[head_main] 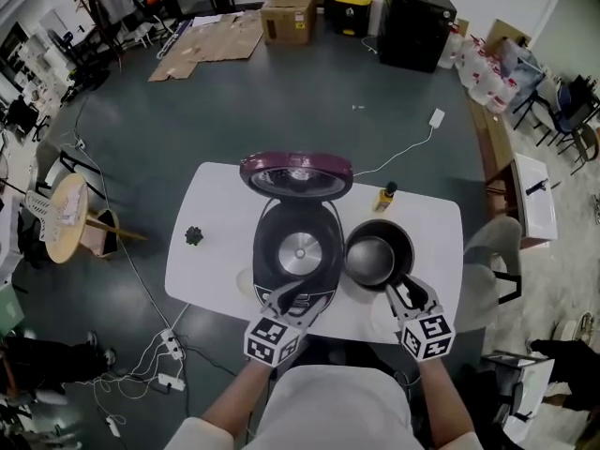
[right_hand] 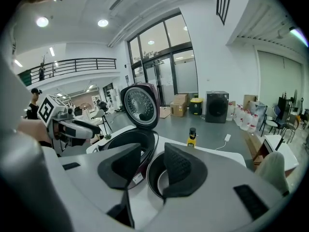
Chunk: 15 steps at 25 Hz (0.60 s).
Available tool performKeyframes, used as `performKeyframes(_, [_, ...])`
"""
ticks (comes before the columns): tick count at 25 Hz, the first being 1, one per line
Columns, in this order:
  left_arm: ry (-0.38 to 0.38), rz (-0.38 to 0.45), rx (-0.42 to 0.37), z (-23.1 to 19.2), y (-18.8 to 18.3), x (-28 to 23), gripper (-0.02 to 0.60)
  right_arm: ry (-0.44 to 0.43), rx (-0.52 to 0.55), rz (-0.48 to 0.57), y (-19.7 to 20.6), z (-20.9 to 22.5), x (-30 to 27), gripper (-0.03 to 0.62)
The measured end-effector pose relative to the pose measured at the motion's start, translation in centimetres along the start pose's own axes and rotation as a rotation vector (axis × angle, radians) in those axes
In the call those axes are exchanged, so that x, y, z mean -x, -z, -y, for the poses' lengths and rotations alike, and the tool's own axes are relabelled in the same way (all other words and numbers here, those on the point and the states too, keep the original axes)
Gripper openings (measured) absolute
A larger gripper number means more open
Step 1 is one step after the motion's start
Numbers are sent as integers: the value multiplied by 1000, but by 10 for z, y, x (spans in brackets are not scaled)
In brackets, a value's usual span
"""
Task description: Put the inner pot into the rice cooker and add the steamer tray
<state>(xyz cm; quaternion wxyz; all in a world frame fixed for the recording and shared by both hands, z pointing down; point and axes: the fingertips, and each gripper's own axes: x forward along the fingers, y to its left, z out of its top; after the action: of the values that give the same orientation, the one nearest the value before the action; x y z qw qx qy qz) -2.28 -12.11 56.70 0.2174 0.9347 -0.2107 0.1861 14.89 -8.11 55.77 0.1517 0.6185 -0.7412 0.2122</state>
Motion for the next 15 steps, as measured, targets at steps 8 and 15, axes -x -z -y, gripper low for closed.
performKeyframes(8, [-46,-13,43,16,7,-33,217,-55,22,-41,13,27,-11,164])
performKeyframes(15, [-74,-33,97,37,18,-74,218,-86,32,-77,24,63,-16,164])
